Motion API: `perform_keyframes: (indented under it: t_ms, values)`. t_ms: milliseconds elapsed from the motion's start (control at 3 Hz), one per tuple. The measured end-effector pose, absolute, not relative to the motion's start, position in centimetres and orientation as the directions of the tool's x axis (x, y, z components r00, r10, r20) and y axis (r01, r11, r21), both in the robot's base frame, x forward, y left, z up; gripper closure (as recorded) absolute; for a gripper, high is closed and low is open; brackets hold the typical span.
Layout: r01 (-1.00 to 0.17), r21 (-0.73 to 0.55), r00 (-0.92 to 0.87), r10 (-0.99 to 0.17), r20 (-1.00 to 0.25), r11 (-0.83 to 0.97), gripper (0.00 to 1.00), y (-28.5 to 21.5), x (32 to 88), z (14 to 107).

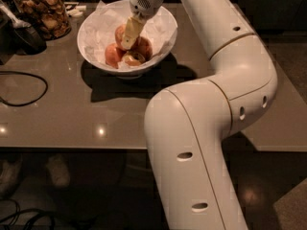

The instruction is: Pick apple from white bowl

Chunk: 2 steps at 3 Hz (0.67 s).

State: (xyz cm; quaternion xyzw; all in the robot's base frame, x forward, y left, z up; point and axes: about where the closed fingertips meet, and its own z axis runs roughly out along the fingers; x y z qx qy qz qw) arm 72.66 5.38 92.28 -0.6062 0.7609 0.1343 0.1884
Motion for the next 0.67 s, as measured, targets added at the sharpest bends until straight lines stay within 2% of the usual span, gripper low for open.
perform_keyframes:
  t_ms: [333, 667]
  values:
    - [-0.973, -0.024, -0.194, -0.872, -0.450, 0.229, 1.00, 5.4, 72.7, 92.3]
    - [-0.964, -0.084, -0.183, -0.862, -0.473, 0.251, 1.00, 5.6, 73.1, 94.4]
